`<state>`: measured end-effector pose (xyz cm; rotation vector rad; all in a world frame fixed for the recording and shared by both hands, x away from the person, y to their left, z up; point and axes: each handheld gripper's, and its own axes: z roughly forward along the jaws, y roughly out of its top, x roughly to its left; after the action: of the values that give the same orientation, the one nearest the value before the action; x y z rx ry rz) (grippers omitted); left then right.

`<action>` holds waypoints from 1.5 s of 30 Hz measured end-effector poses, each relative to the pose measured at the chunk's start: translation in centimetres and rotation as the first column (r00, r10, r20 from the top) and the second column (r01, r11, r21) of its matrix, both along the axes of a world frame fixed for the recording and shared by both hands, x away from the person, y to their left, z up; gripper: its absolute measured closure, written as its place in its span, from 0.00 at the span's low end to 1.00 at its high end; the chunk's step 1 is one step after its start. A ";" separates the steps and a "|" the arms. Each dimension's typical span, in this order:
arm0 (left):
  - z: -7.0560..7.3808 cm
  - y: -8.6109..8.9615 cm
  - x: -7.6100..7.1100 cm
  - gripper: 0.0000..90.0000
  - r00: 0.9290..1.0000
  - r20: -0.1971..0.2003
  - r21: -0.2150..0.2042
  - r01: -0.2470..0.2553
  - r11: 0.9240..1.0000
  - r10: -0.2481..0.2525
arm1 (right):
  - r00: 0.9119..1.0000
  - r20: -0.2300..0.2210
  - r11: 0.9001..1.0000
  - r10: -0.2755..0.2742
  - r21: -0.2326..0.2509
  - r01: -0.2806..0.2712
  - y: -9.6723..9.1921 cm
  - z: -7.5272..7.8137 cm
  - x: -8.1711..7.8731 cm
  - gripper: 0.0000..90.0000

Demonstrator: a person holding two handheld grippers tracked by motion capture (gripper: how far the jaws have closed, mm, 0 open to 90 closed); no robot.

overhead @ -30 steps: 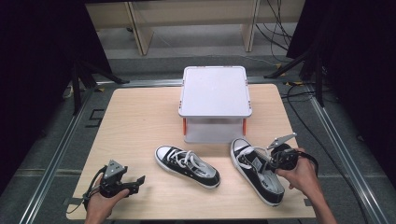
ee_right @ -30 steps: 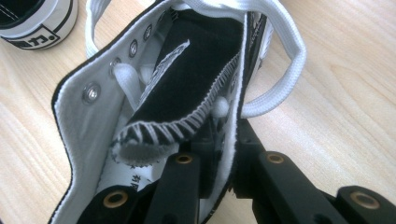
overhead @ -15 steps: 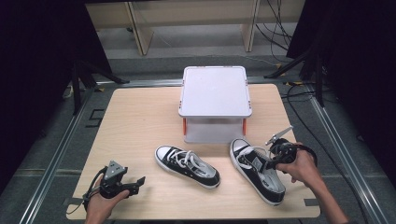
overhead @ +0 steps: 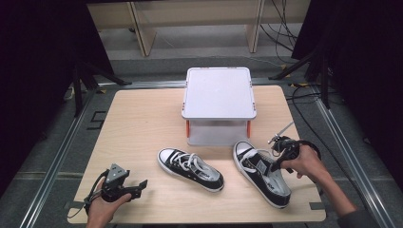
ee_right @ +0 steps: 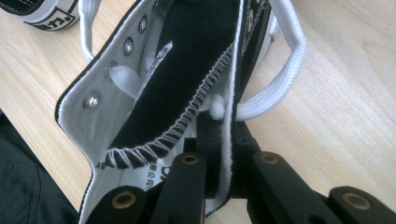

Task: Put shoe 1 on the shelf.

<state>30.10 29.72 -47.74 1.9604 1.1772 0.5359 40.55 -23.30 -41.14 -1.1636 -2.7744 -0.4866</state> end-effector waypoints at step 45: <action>0.1 0.2 0.0 0.20 1.000 0.020 0.008 0.005 1.000 -0.005 | 0.951 0.195 0.969 0.240 -0.101 -0.224 12.8 21.5 0.6 0.98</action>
<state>30.13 29.88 -47.66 1.9597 1.1590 0.5568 41.12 -10.53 -19.62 -0.8230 -3.0813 -0.5052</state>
